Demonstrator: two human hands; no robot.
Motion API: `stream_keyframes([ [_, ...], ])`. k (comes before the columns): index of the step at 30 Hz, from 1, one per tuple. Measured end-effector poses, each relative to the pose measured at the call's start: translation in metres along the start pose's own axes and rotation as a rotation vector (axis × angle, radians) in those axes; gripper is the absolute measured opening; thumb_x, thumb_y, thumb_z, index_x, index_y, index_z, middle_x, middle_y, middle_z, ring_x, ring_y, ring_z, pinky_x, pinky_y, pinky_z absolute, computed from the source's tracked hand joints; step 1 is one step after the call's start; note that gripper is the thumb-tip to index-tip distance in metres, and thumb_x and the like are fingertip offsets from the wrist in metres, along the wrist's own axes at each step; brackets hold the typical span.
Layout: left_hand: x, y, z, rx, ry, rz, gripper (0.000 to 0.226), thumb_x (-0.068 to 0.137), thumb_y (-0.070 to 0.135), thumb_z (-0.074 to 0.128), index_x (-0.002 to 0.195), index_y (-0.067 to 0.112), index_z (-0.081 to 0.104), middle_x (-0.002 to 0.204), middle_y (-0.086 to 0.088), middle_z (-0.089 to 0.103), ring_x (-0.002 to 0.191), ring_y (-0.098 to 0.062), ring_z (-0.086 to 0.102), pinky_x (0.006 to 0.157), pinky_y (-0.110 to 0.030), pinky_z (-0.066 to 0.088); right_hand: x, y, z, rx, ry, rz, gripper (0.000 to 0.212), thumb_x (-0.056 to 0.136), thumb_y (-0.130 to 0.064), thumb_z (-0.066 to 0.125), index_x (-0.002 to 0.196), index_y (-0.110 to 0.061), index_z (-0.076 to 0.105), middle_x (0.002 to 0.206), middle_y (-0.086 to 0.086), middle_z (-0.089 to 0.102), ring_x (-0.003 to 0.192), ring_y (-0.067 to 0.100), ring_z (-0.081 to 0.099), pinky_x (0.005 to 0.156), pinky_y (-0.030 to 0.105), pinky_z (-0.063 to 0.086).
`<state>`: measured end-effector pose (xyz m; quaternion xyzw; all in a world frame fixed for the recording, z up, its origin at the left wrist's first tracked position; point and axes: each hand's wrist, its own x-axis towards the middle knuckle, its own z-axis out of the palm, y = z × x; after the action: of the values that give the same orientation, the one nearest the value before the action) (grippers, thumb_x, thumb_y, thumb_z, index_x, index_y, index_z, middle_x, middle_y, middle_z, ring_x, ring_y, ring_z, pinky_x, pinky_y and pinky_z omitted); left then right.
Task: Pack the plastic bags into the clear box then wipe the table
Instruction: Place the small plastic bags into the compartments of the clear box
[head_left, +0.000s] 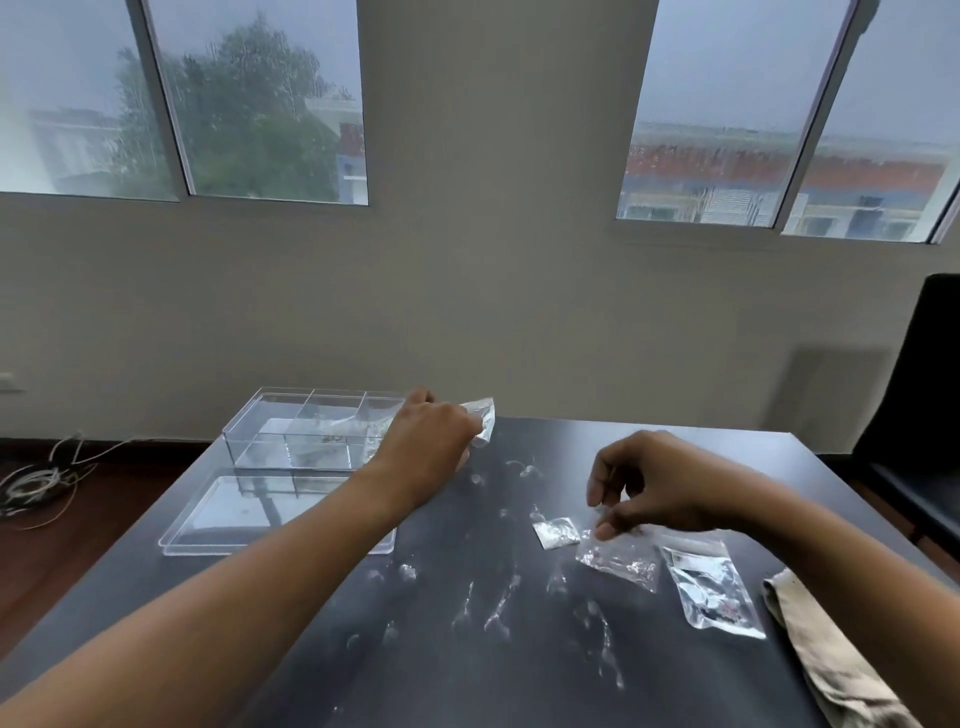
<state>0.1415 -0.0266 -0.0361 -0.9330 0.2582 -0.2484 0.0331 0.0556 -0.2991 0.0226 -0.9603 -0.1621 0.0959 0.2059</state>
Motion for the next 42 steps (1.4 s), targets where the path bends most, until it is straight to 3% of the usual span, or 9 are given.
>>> stream_keyframes([
  [7,-0.009,-0.026,-0.048,-0.103,0.242,0.031,0.018,0.084,0.018,0.073,0.1,0.025,0.078,0.092,0.004,0.078,0.066,-0.025,0.067,0.082,-0.035,0.041,0.016,-0.041,-0.055,0.047,0.136,-0.082,0.026,0.067,-0.031,0.095,0.083,-0.027,0.076,0.081,-0.009,0.079,0.069,0.016,0.074,0.079,0.036,0.057],
  [13,-0.032,-0.087,-0.072,-0.08,0.241,-0.067,0.016,0.086,0.017,0.073,0.098,0.025,0.08,0.091,0.008,0.079,0.064,-0.025,0.065,0.08,-0.031,0.04,0.07,-0.089,-0.056,0.081,0.189,-0.209,0.026,0.066,-0.033,0.095,0.083,-0.029,0.076,0.079,-0.011,0.076,0.063,0.005,0.065,0.072,0.031,0.052],
  [16,-0.046,-0.12,-0.074,-0.087,0.172,-0.153,0.017,0.086,0.018,0.072,0.097,0.027,0.08,0.091,0.009,0.079,0.069,-0.026,0.067,0.085,-0.038,0.05,0.105,-0.117,-0.042,0.094,0.168,-0.263,0.024,0.07,-0.026,0.094,0.087,-0.026,0.076,0.079,-0.009,0.076,0.06,0.001,0.064,0.067,0.026,0.05],
  [20,-0.063,-0.156,-0.071,-0.076,0.092,-0.228,0.018,0.086,0.02,0.069,0.098,0.029,0.08,0.089,0.009,0.079,0.072,-0.026,0.068,0.087,-0.039,0.051,0.152,-0.149,-0.019,0.12,0.134,-0.301,0.025,0.074,-0.017,0.091,0.094,-0.017,0.076,0.081,-0.009,0.074,0.052,-0.01,0.06,0.052,0.004,0.038],
  [24,-0.078,-0.182,-0.056,-0.065,-0.007,-0.269,0.025,0.088,0.031,0.057,0.102,0.036,0.077,0.093,0.016,0.078,0.078,-0.025,0.068,0.09,-0.042,0.052,0.192,-0.17,0.0,0.159,0.119,-0.32,0.025,0.075,-0.01,0.09,0.096,-0.012,0.075,0.085,-0.002,0.077,0.054,-0.008,0.064,0.055,0.007,0.044],
  [29,-0.085,-0.193,-0.046,-0.019,-0.106,-0.179,0.025,0.093,0.025,0.059,0.108,0.034,0.077,0.102,0.014,0.079,0.091,-0.016,0.072,0.095,-0.029,0.04,0.228,-0.19,0.018,0.173,0.118,-0.365,0.024,0.077,-0.005,0.088,0.097,-0.006,0.075,0.089,0.007,0.078,0.053,-0.006,0.064,0.053,0.006,0.045],
  [35,-0.082,-0.202,-0.047,-0.002,-0.235,-0.115,0.026,0.095,0.026,0.06,0.113,0.038,0.075,0.104,0.015,0.077,0.096,-0.015,0.07,0.09,-0.029,0.047,0.252,-0.201,0.04,0.105,0.071,-0.4,0.023,0.078,-0.007,0.087,0.098,-0.007,0.075,0.086,-0.002,0.074,0.06,-0.004,0.065,0.053,0.004,0.044],
  [42,-0.073,-0.209,-0.054,-0.078,-0.445,-0.221,0.029,0.089,0.018,0.069,0.111,0.036,0.077,0.099,0.014,0.076,0.094,-0.014,0.07,0.086,-0.033,0.056,0.266,-0.199,0.067,0.008,0.082,-0.444,0.016,0.08,-0.009,0.085,0.092,-0.014,0.077,0.082,-0.01,0.074,0.062,-0.012,0.06,0.057,0.005,0.043],
])
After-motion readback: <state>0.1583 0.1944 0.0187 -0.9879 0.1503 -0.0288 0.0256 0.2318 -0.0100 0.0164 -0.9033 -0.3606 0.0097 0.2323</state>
